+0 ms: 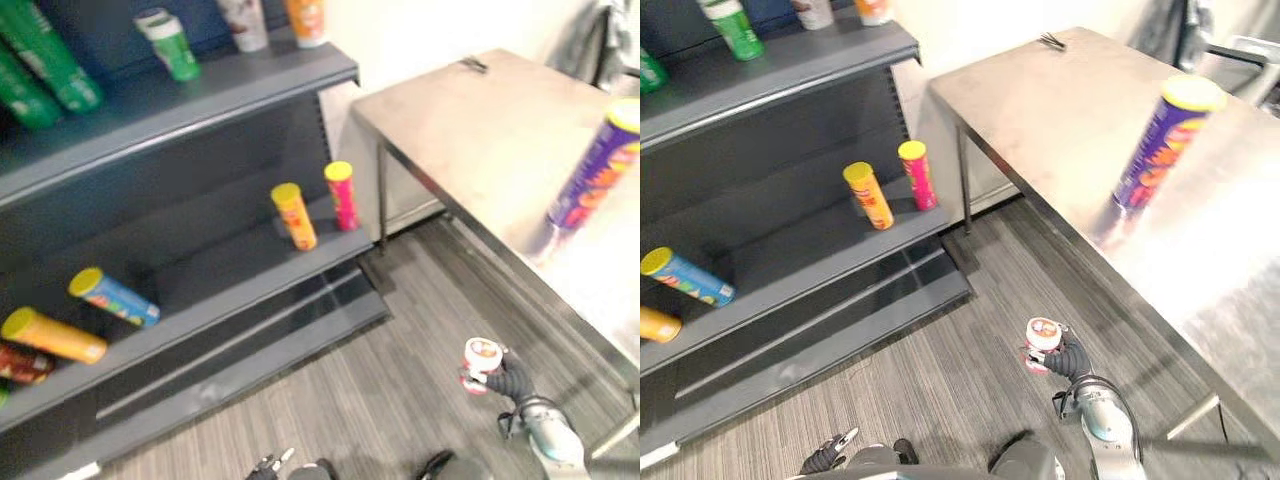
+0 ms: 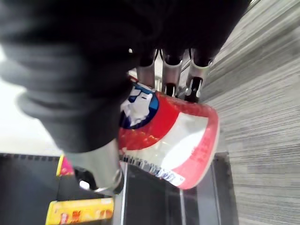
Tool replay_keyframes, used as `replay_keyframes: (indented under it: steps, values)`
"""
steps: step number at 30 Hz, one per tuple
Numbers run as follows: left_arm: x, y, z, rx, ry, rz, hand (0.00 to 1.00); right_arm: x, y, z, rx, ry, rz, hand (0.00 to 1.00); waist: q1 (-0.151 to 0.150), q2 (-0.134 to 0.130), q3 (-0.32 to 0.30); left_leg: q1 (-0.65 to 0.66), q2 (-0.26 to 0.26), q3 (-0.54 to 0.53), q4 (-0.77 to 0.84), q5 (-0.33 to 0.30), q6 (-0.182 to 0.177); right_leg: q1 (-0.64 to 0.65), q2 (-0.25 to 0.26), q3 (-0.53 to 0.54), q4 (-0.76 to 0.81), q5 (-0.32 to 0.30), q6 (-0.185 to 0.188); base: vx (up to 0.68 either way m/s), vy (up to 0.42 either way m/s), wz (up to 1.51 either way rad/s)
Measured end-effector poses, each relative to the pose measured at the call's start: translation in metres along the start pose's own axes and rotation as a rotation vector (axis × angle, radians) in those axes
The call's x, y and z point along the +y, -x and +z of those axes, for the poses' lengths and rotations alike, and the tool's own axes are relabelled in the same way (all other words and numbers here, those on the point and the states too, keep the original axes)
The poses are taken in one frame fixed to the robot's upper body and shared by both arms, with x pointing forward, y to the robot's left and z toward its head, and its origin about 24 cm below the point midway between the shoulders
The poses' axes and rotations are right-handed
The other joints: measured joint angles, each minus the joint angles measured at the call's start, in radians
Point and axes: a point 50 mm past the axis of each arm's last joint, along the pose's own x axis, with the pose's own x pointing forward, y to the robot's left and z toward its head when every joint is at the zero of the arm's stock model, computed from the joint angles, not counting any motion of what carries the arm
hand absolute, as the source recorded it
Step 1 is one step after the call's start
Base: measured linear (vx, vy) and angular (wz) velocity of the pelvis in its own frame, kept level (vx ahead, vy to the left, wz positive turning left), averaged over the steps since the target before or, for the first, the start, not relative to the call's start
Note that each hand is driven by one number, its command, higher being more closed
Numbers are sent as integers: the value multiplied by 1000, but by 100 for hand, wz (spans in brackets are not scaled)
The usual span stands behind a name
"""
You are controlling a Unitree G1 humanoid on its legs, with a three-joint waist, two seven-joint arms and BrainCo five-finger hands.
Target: Put the gum and the chips on the shelf.
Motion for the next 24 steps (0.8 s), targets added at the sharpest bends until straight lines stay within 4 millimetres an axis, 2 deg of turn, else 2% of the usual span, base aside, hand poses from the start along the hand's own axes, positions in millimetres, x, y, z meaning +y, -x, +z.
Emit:
replay_keyframes:
  steps: [2,4,7,10,11,12,13,14,15,16,17,18,19,21,22,23,24]
  values:
    - [4,-2,10,-31,3,22,0,6,11,-14,73,-19,6,100,-7,-5,28,-21,7,2,50,-30,17,-11,-3,22,-9,20,21,-189,64,-19]
    - [8,-2,14,-38,-7,37,0,17,16,-23,115,-44,30,100,-9,-24,48,-41,5,8,71,-37,27,-30,4,50,-33,43,35,-178,87,-11]
    - [10,-2,17,-49,-11,43,0,25,15,-23,116,-69,41,100,0,-36,60,-54,-1,15,83,-42,36,-43,13,69,-70,70,38,-147,105,-8]
    - [9,-2,18,-58,-16,42,0,28,16,-24,120,-91,37,100,4,-38,61,-51,-26,8,89,-52,53,-28,-12,72,-68,85,40,-66,92,17]
    - [9,-2,19,-59,-25,41,0,30,19,-26,130,-117,17,100,-5,-54,69,-32,-69,-12,92,-62,67,3,-68,47,-33,85,41,12,137,75]
    - [11,-1,17,-55,-34,42,0,29,26,-32,154,-160,-15,100,-20,-64,74,-7,-111,-52,82,-71,78,34,-125,58,44,104,19,26,116,97]
    - [10,-1,15,-49,-35,40,0,28,30,-35,169,-182,-32,100,-27,-79,87,5,-129,-72,87,-75,87,17,-146,148,99,121,-7,42,143,121]
    - [12,1,11,-33,-55,37,0,25,40,-44,208,-213,-67,100,-54,-65,88,18,-147,-119,91,-84,101,-42,-113,408,184,202,-87,38,143,142]
    - [11,2,6,-17,-69,28,0,25,49,-51,246,-257,-98,100,-81,-52,92,32,-151,-177,79,-83,106,-77,-32,649,235,269,-99,72,149,136]
    - [10,2,4,-14,-70,25,0,27,54,-55,263,-283,-112,100,-86,-44,99,40,-150,-196,74,-82,109,-87,18,747,259,254,-77,118,60,105]
    - [11,4,1,-9,-60,31,0,30,61,-58,282,-331,-128,100,-83,-46,100,48,-144,-222,75,-79,122,-106,107,874,274,160,-25,133,-1,54]
    - [14,5,-3,-1,-38,47,0,34,62,-58,282,-368,-136,100,-76,-62,107,44,-138,-232,78,-80,126,-117,178,940,208,110,-8,122,-16,42]
    - [15,6,-4,-1,-6,58,0,35,62,-57,276,-391,-143,100,-77,-66,108,37,-135,-242,81,-82,128,-117,205,953,150,103,-1,126,-31,35]
    - [17,6,-6,-5,96,90,0,35,62,-47,230,-446,-176,100,-78,-66,108,12,-124,-286,97,-92,115,-123,286,1012,-65,109,11,162,-57,50]
    - [18,7,-7,-6,113,99,0,34,63,-43,211,-462,-183,100,-80,-67,107,4,-126,-305,108,-100,110,-116,294,1027,-95,116,22,187,-108,77]
    - [19,7,-6,-11,130,109,0,32,65,-35,175,-482,-185,100,-78,-74,104,-5,-139,-339,134,-121,97,-103,288,1041,-116,135,52,215,-172,96]
    - [20,6,-4,-19,138,113,0,31,66,-29,147,-488,-181,100,-75,-87,95,-1,-154,-367,154,-142,86,-84,267,1037,-111,150,76,235,-217,99]
